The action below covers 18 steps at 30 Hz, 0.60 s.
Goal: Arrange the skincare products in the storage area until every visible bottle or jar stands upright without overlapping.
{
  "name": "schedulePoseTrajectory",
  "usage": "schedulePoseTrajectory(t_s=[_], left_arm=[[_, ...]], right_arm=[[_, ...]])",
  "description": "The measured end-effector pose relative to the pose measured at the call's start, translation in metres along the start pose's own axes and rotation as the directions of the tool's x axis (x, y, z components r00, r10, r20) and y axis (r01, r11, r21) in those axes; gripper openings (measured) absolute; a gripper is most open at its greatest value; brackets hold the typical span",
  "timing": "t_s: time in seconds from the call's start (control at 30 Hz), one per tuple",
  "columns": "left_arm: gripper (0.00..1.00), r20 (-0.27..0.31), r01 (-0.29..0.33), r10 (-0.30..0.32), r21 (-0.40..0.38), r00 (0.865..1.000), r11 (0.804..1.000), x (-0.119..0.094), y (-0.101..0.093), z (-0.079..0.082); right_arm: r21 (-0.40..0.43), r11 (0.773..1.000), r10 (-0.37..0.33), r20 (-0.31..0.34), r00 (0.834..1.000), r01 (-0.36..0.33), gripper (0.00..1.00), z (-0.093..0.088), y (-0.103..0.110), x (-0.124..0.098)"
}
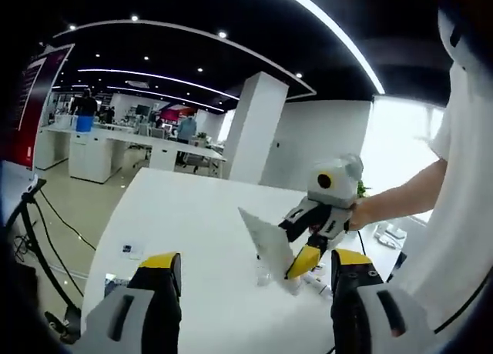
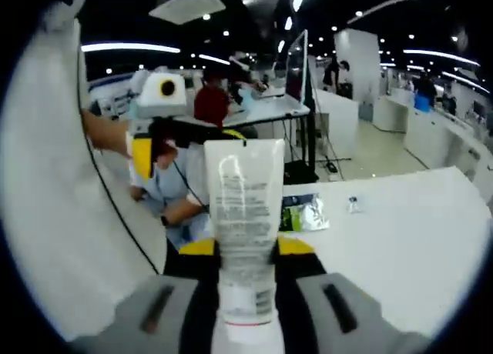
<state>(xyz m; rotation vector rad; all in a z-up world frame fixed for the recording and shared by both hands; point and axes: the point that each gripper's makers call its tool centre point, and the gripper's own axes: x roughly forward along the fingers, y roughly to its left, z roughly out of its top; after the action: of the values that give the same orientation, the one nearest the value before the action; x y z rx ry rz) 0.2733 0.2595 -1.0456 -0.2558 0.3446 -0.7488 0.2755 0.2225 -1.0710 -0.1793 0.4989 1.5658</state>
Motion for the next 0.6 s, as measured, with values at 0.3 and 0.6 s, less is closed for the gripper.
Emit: schedulePoseTrajectory(t_s=[0.3,0.6], left_arm=[[0.71,0.127,0.27,-0.254,-0.127,0.959,0.954,0.004,-0.054,0.029],[0.53,0.171,0.432,-0.413,-0.092,0.894,0.897,-0.004,-0.087,0.048]], right_arm=[[0.076,0.978,0.178,0.205,0.962,-0.197,0.24,0.047,0.056,-0.017],[0.072,0.956,0.253,0.287,0.924,-0.285,0.25,0.068,0.077,-0.02]])
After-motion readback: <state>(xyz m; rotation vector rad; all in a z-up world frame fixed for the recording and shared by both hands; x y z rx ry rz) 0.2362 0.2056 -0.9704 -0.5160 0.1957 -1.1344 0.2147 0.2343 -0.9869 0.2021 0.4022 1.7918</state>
